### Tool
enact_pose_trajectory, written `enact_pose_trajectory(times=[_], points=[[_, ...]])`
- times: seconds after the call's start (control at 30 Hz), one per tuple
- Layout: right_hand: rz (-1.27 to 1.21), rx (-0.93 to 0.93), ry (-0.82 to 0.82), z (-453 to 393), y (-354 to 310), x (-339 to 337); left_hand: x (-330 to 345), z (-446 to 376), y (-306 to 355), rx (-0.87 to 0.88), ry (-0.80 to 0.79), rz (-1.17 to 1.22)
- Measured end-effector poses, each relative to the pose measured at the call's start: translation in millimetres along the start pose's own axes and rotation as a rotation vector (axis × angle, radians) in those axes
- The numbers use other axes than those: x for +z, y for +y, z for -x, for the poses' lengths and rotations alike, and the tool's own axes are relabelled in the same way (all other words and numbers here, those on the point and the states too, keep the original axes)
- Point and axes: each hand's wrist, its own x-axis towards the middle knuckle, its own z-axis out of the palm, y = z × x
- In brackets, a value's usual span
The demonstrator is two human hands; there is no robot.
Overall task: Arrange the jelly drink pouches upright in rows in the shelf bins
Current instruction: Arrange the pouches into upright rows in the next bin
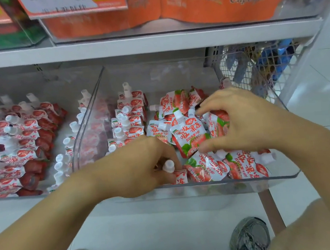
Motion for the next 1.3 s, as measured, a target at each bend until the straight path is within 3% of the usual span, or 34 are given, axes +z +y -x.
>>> enact_pose_trajectory(times=[0.2,0.37,0.5,0.67,0.73,0.83,0.9,0.97,1.3], points=[[0.238,0.115,0.013,-4.0,5.5,-4.0,-5.6,-3.9,-1.7,-0.072,-0.078,0.192],[0.125,0.082,0.086,-7.0,12.9,-6.4,-5.3,-0.1,0.3,-0.12,-0.027,0.143],[0.033,0.015,0.319,-1.8,14.9,-8.0,-3.1,6.2,1.4,-0.132,0.047,-0.146],[-0.307,-0.022,0.656,6.5,-8.1,-12.2,1.0,5.7,1.6,-0.051,0.084,-0.087],[-0.511,0.069,0.603,3.4,-20.1,-1.5,-1.4,5.1,0.0,-0.027,0.045,0.033],[-0.754,0.169,0.314,-4.6,-31.1,24.6,-6.8,8.2,-4.6,-0.021,-0.004,0.144],[-0.919,0.206,0.105,-7.4,-37.5,34.9,-9.1,11.6,-8.3,-0.014,-0.011,0.126],[-0.99,0.209,-0.004,-9.8,-41.3,37.8,-8.5,14.8,-10.4,-0.007,0.007,0.069],[-0.765,0.006,-0.058,-6.0,-34.9,40.6,-17.2,29.7,-11.9,-0.002,0.169,-0.037]])
